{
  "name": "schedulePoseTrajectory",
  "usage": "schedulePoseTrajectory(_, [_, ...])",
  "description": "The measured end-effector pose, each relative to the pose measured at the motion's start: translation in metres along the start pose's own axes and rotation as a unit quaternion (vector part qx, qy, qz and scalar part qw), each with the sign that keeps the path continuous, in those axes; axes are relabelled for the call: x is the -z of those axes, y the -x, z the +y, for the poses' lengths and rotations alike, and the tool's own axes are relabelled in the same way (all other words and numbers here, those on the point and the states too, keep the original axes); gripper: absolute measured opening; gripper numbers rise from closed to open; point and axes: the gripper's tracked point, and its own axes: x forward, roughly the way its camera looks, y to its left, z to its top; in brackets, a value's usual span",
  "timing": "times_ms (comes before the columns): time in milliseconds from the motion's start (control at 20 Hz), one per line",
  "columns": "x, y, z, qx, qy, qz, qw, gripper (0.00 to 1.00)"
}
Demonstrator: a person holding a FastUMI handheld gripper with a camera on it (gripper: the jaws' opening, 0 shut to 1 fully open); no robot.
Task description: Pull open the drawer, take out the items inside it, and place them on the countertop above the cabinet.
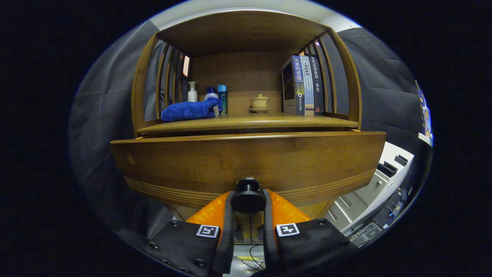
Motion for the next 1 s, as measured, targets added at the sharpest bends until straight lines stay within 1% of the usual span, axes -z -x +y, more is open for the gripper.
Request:
schedulePoseTrajectory(300, [0.009,0.024,-0.001,-0.003,0.012,0.001,1.0,0.41])
schedulePoseTrajectory(800, [0.03,0.083,0.004,-0.013,0.005,0.012,1.0,0.41])
schedulePoseTrajectory(1000, [0.037,0.098,0.005,-0.025,0.01,0.019,0.999,0.41])
